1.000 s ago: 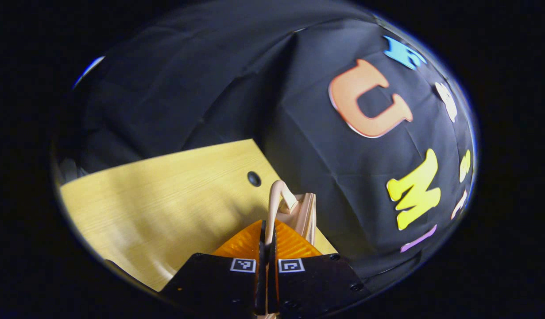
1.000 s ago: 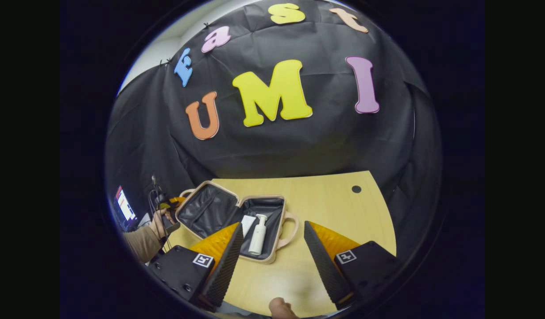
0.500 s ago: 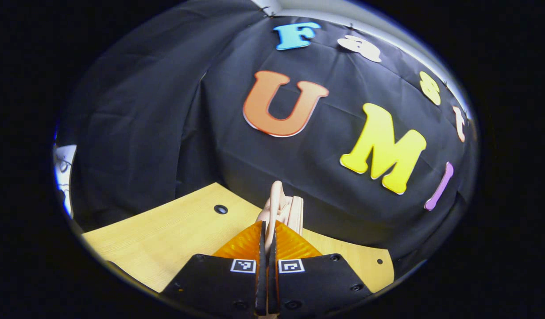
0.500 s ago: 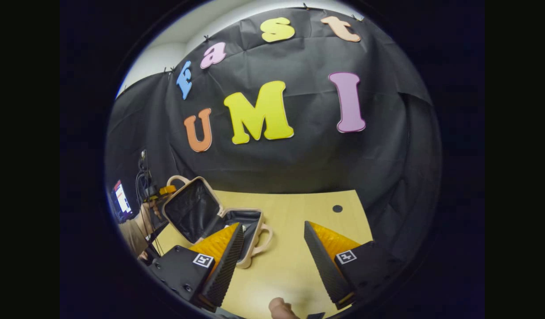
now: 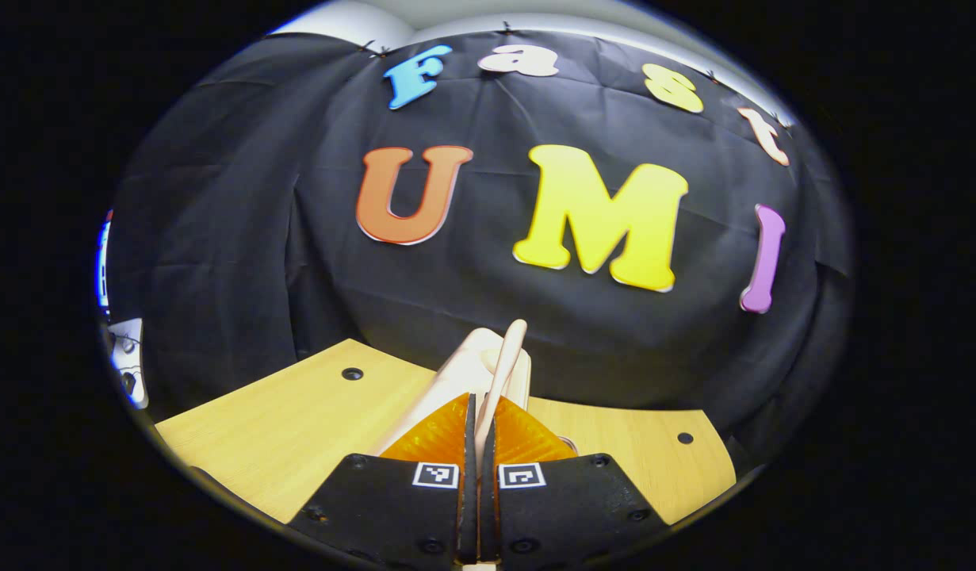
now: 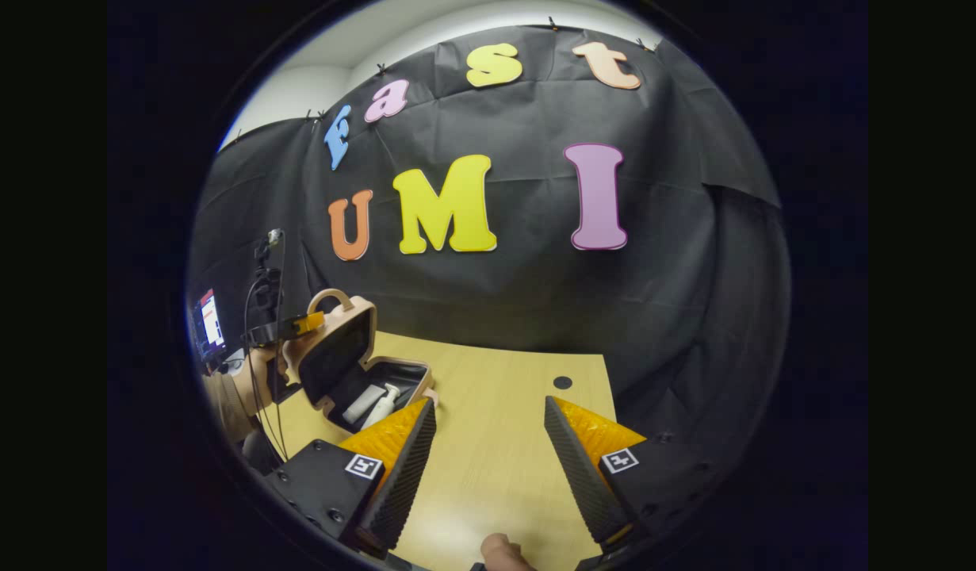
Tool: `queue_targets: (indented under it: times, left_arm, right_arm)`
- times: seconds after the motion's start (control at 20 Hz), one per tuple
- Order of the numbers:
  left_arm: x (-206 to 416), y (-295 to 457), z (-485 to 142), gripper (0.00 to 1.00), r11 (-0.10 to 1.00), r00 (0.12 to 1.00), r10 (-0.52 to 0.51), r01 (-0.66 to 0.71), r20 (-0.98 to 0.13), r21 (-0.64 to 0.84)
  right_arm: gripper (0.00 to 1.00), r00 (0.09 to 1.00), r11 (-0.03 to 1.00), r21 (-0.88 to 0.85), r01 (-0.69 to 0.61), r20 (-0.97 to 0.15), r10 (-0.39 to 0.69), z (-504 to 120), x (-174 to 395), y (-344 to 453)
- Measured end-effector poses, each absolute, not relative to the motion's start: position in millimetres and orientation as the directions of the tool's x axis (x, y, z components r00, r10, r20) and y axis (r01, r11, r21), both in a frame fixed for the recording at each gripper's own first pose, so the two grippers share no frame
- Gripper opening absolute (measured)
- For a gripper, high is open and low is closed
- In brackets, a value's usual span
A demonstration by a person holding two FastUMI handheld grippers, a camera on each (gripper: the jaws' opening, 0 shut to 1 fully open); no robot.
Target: First open the suitcase, pack the skin care products into it, and then close the suitcase.
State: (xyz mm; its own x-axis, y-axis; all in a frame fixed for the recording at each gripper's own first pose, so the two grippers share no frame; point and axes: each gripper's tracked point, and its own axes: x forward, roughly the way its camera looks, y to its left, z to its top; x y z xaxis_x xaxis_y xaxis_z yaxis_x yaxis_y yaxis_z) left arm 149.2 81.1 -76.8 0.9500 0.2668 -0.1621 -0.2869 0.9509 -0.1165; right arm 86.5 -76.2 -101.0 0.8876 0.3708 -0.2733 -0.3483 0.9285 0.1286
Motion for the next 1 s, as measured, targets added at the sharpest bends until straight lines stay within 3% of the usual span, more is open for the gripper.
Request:
queue_targets:
  times: [0.15, 0.45, 0.6, 0.7, 0.75, 0.95, 1.0]
  left_arm:
    - [160.1, 35.0, -107.1, 0.05, 0.967, 0.944, 0.253, -0.251, -0.211, 0.041]
    - [174.5, -38.0, -192.4, 0.05, 0.967, 0.915, 0.202, -0.13, -0.349, 0.219]
    - [166.3, -51.6, -227.7, 0.05, 0.964, 0.897, 0.178, -0.076, -0.404, 0.257]
    - [160.4, -59.9, -244.7, 0.05, 0.957, 0.886, 0.168, -0.042, -0.432, 0.287]
    - [160.2, -61.7, -249.4, 0.05, 0.95, 0.882, 0.18, -0.041, -0.436, 0.31]
    - [176.8, -62.9, -250.2, 0.04, 0.935, 0.876, 0.233, -0.083, -0.422, 0.344]
    - [178.8, -64.5, -251.6, 0.04, 0.932, 0.87, 0.243, -0.087, -0.428, 0.351]
  right_arm:
    - [0.81, 0.891, 0.935, 0.138, -0.325, -0.286, 0.352, -116.8, 87.2, -88.5]
    - [0.81, 0.887, 0.948, 0.174, -0.266, -0.34, 0.311, -150.8, 86.9, -114.9]
    - [0.78, 0.87, 0.945, 0.231, -0.231, -0.385, 0.307, -169.1, 80.9, -124.1]
    - [0.85, 0.874, 0.95, 0.227, -0.216, -0.389, 0.292, -175.8, 79.8, -129.8]
    - [0.81, 0.875, 0.952, 0.22, -0.213, -0.391, 0.287, -179.1, 77.5, -132.9]
    - [0.85, 0.868, 0.955, 0.205, -0.212, -0.41, 0.281, -187.5, 68.4, -137.8]
    - [0.78, 0.867, 0.956, 0.203, -0.213, -0.412, 0.281, -188.9, 67.2, -137.8]
